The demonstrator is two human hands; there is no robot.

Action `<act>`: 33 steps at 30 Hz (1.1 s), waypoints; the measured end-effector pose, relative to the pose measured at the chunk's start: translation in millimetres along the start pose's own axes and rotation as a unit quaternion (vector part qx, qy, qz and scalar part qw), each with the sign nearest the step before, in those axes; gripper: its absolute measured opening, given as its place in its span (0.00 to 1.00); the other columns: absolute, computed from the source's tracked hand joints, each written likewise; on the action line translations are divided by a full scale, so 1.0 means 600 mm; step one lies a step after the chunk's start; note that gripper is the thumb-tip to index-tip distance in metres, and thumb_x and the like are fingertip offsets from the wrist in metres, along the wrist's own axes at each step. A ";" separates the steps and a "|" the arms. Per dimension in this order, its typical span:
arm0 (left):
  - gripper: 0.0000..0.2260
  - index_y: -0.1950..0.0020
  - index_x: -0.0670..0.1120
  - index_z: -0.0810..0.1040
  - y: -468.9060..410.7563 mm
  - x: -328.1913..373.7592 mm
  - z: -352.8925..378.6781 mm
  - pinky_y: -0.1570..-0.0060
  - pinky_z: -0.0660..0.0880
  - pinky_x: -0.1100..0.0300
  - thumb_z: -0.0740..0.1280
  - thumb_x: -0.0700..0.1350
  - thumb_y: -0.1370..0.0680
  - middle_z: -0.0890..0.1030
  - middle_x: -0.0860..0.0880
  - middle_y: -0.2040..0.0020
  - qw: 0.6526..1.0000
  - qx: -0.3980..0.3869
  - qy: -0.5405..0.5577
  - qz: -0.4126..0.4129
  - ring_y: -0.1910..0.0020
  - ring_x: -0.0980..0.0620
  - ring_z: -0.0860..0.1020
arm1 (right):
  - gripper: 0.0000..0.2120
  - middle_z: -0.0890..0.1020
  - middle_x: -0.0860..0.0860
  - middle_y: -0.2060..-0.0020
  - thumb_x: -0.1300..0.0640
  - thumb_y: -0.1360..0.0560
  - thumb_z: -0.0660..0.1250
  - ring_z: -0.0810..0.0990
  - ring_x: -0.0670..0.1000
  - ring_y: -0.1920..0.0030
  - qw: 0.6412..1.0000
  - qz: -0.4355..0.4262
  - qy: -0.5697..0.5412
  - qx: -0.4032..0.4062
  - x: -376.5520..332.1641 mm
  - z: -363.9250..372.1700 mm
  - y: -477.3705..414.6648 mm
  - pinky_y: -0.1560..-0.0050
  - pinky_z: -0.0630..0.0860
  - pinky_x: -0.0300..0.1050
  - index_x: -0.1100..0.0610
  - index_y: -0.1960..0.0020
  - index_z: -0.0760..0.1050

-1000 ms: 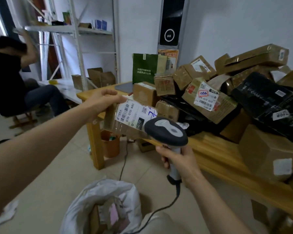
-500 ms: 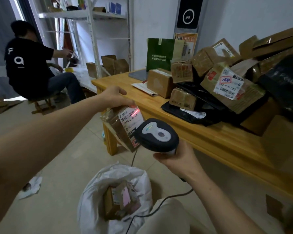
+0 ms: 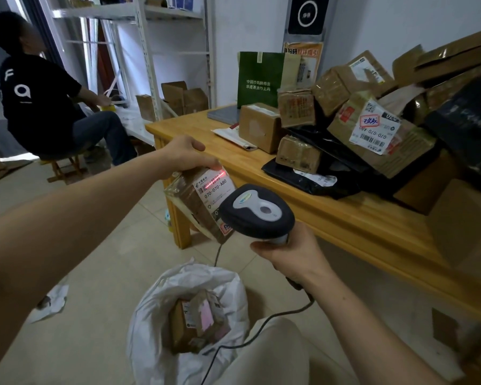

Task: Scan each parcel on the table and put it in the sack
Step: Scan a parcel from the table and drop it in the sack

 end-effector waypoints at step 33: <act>0.14 0.48 0.32 0.76 0.079 -0.705 0.296 0.52 0.74 0.49 0.73 0.36 0.30 0.78 0.33 0.44 0.848 0.071 0.291 -0.437 0.53 0.42 0.76 | 0.09 0.72 0.57 0.74 0.66 0.29 0.71 0.69 0.51 0.77 0.943 0.276 -0.171 -0.072 0.222 0.183 -0.051 0.75 0.68 0.41 0.61 0.66 0.74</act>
Point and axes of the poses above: each hand's wrist, its own y-axis away from the middle knuckle, its own z-axis out of the palm, x = y × z, the point moved 10 cm from there along -y, towards the middle knuckle
